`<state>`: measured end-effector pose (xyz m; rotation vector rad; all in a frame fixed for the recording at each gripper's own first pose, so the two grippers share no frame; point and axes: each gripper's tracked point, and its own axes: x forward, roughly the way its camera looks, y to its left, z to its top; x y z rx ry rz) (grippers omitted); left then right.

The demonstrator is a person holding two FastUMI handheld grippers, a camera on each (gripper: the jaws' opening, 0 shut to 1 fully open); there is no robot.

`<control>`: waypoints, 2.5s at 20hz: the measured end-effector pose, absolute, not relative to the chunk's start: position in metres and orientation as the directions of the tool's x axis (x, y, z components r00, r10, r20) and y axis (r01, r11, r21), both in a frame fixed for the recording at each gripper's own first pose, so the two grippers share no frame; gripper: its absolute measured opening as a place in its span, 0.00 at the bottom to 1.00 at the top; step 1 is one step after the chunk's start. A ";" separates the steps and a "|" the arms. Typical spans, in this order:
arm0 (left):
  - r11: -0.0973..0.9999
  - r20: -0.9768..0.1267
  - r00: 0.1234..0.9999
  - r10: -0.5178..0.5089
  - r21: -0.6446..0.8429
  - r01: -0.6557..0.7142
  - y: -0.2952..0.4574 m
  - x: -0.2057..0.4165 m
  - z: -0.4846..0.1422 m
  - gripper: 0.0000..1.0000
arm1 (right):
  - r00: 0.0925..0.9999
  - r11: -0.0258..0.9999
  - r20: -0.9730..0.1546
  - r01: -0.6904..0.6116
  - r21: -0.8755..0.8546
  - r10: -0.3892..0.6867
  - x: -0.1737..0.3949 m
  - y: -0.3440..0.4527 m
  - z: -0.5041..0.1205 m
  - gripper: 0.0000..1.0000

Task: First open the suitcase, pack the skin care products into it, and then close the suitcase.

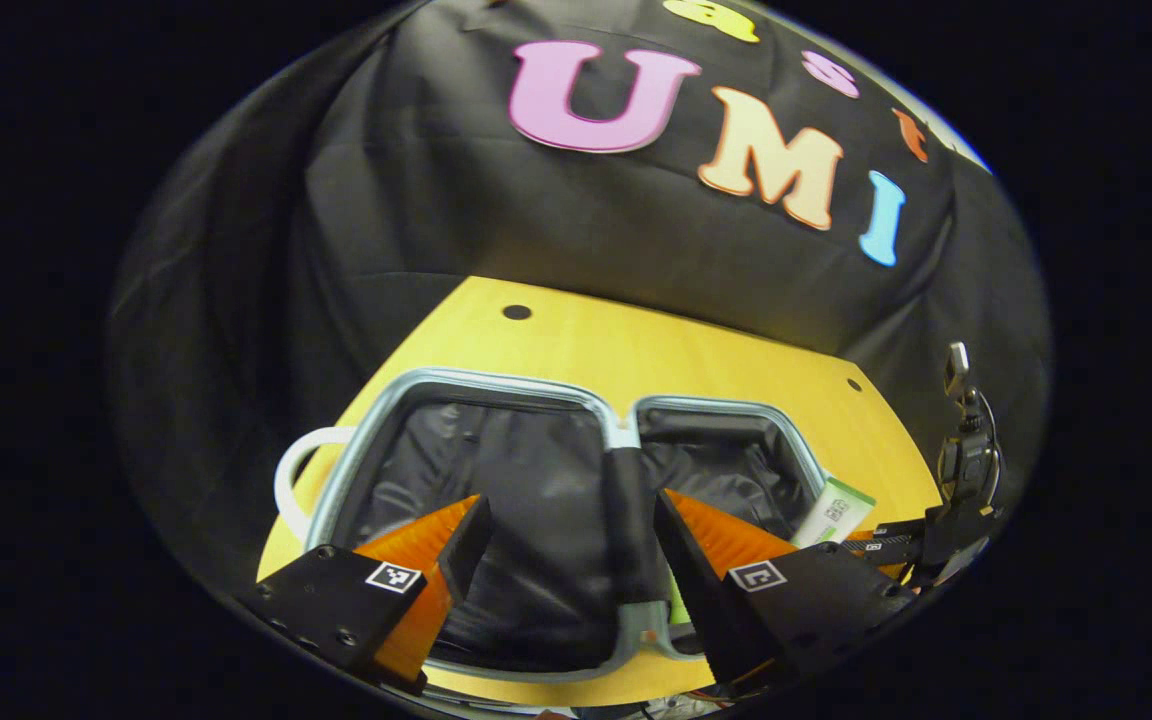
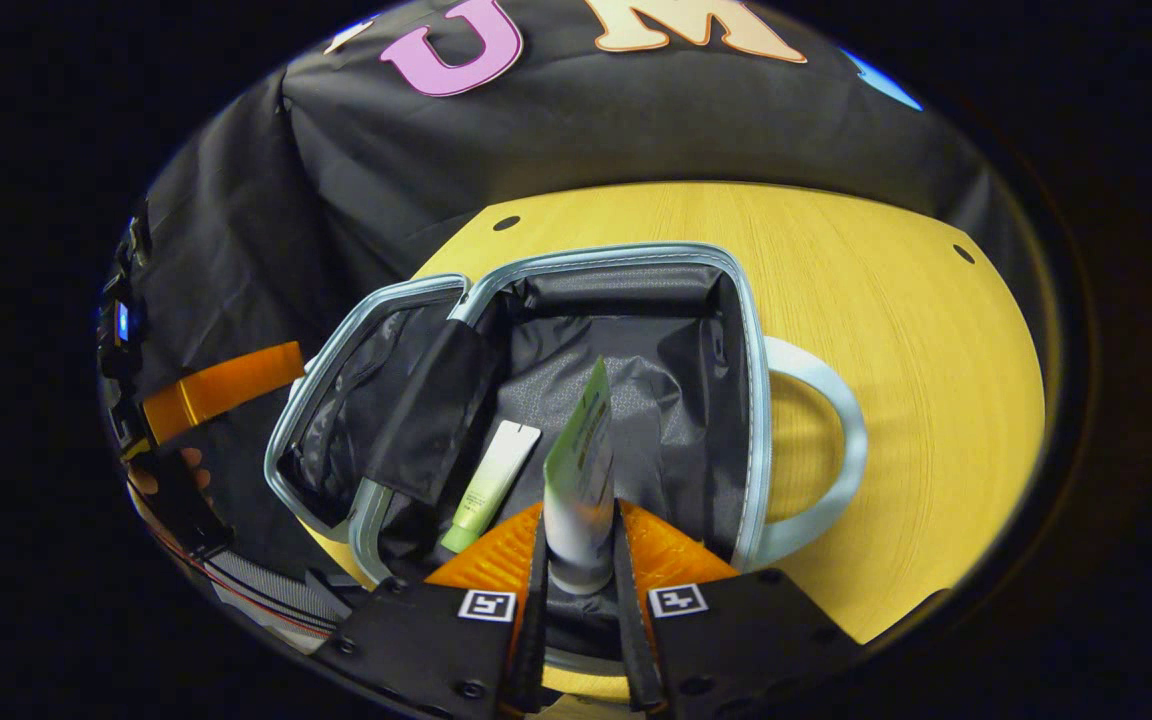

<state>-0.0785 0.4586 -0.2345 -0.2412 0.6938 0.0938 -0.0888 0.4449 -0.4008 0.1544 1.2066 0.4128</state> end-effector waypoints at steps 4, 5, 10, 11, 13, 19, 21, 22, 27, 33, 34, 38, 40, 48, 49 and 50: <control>0.951 -0.631 0.766 0.123 -0.145 -0.272 0.528 -0.082 -0.228 0.95 | 0.369 0.906 -0.830 -0.234 0.352 0.417 -0.067 0.453 -0.384 0.65; 0.945 -0.629 0.763 0.147 -0.140 -0.297 0.544 -0.084 -0.224 0.95 | 0.398 0.905 -0.814 -0.235 0.355 0.422 -0.060 0.456 -0.382 0.83; 0.910 -0.622 0.736 0.267 -0.090 -0.406 0.617 -0.091 -0.216 0.96 | 0.526 0.902 -0.733 -0.266 0.340 0.432 -0.034 0.448 -0.334 0.98; 0.904 -0.628 0.725 0.284 -0.077 -0.421 0.632 -0.093 -0.220 0.96 | 0.547 0.904 -0.720 -0.278 0.325 0.427 -0.029 0.443 -0.326 0.98; 0.893 -0.653 0.691 0.311 -0.048 -0.447 0.657 -0.097 -0.236 0.95 | 0.584 0.913 -0.702 -0.291 0.287 0.407 -0.021 0.432 -0.315 0.98; 0.896 -0.772 0.592 0.230 -0.069 -0.438 0.678 -0.102 -0.299 0.95 | 0.652 0.953 -0.695 -0.212 0.216 0.303 -0.008 0.388 -0.307 0.98; 0.903 -0.800 0.563 0.208 -0.065 -0.426 0.683 -0.102 -0.315 0.93 | 0.658 0.963 -0.704 -0.177 0.203 0.269 -0.007 0.374 -0.308 0.98; 0.907 -0.811 0.550 0.199 -0.060 -0.417 0.685 -0.102 -0.324 0.90 | 0.663 0.969 -0.707 -0.161 0.188 0.247 -0.006 0.367 -0.309 0.98; 0.915 -0.850 0.501 0.164 -0.058 -0.399 0.686 -0.095 -0.347 0.55 | 0.693 0.981 -0.694 -0.134 0.143 0.196 -0.004 0.346 -0.304 0.98; 0.921 -0.847 0.503 0.171 -0.044 -0.388 0.671 -0.087 -0.331 0.06 | 0.730 0.986 -0.663 -0.105 0.128 0.163 -0.002 0.326 -0.299 0.98; 0.920 -0.844 0.505 0.180 -0.037 -0.390 0.671 -0.087 -0.324 0.05 | 0.735 0.986 -0.658 -0.104 0.128 0.162 -0.002 0.322 -0.297 0.98; 0.931 -0.789 0.568 0.233 0.012 -0.366 0.669 -0.082 -0.280 0.02 | 0.767 0.985 -0.619 -0.103 0.140 0.168 0.001 0.307 -0.288 0.98; 0.931 -0.743 0.617 0.257 0.021 -0.363 0.661 -0.078 -0.243 0.02 | 0.767 0.979 -0.610 -0.127 0.157 0.197 -0.001 0.303 -0.289 0.98; 0.958 -0.548 0.794 0.264 0.055 -0.280 0.560 -0.053 -0.103 0.02 | 0.795 0.971 -0.560 -0.166 0.171 0.234 0.011 0.252 -0.263 0.98; 0.964 -0.519 0.818 0.249 0.053 -0.259 0.542 -0.047 -0.089 0.02 | 0.795 0.971 -0.559 -0.170 0.170 0.237 0.011 0.245 -0.261 0.98; 0.970 -0.503 0.832 0.232 0.054 -0.237 0.524 -0.046 -0.081 0.02 | 0.797 0.970 -0.554 -0.176 0.169 0.241 0.011 0.238 -0.257 0.98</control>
